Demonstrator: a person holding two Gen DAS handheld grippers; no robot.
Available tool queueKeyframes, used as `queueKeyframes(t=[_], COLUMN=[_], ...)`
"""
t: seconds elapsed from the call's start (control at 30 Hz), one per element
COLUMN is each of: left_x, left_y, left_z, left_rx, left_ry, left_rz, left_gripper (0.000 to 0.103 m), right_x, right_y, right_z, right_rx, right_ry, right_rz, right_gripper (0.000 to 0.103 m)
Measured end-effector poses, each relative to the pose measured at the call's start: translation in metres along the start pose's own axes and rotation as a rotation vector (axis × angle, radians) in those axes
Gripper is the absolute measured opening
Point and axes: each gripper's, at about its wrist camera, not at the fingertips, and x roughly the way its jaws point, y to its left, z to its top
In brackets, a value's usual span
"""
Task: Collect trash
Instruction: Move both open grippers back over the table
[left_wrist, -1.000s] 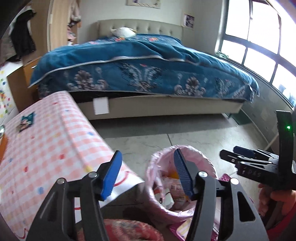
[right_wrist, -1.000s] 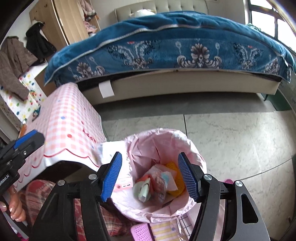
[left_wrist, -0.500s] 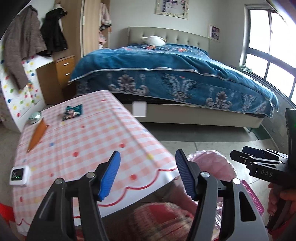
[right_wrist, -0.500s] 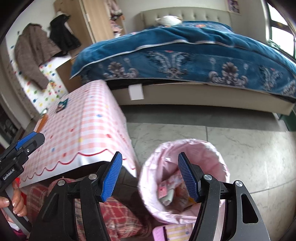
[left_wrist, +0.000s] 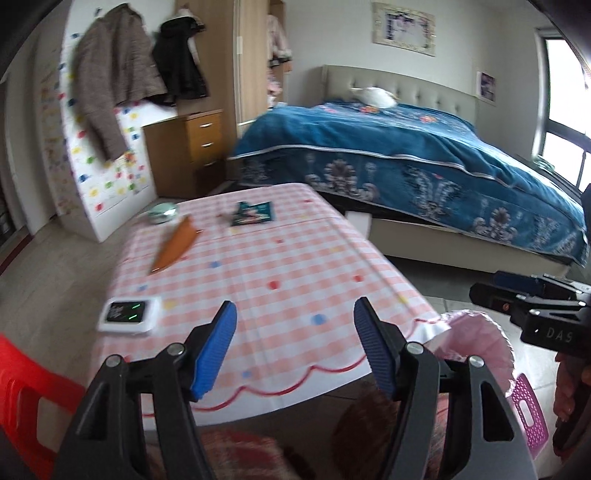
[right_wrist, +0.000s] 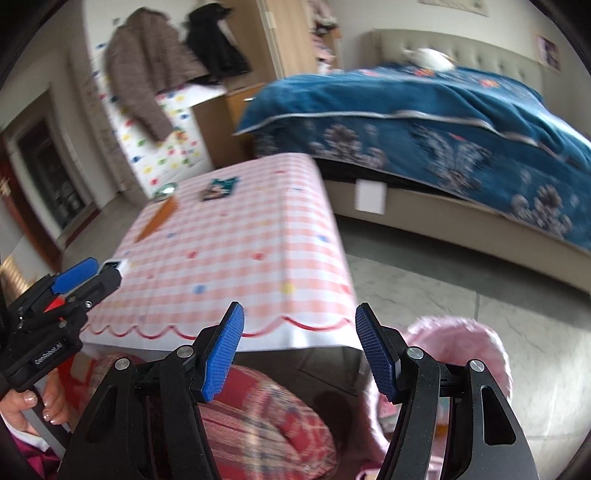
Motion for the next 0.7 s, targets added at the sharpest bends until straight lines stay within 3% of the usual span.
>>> queueKeyframes(t=[0.37,0.7], left_x=[-0.025,-0.042], left_y=[0.062,0.104], left_z=[-0.01,-0.022], left_rx=[-0.099,-0.173], left_ry=[-0.007,0.017], left_rz=[0.135,0.233], left_gripper=[0.067,0.07], right_x=[0.019,0.046], right_y=[0.08,0.127], right_z=[0.038,0.066], right_rx=[-0.136,-0.228], right_ry=[-0.011,0.061], right_rz=[0.11,0.191], right_gripper=[0.064,0.064])
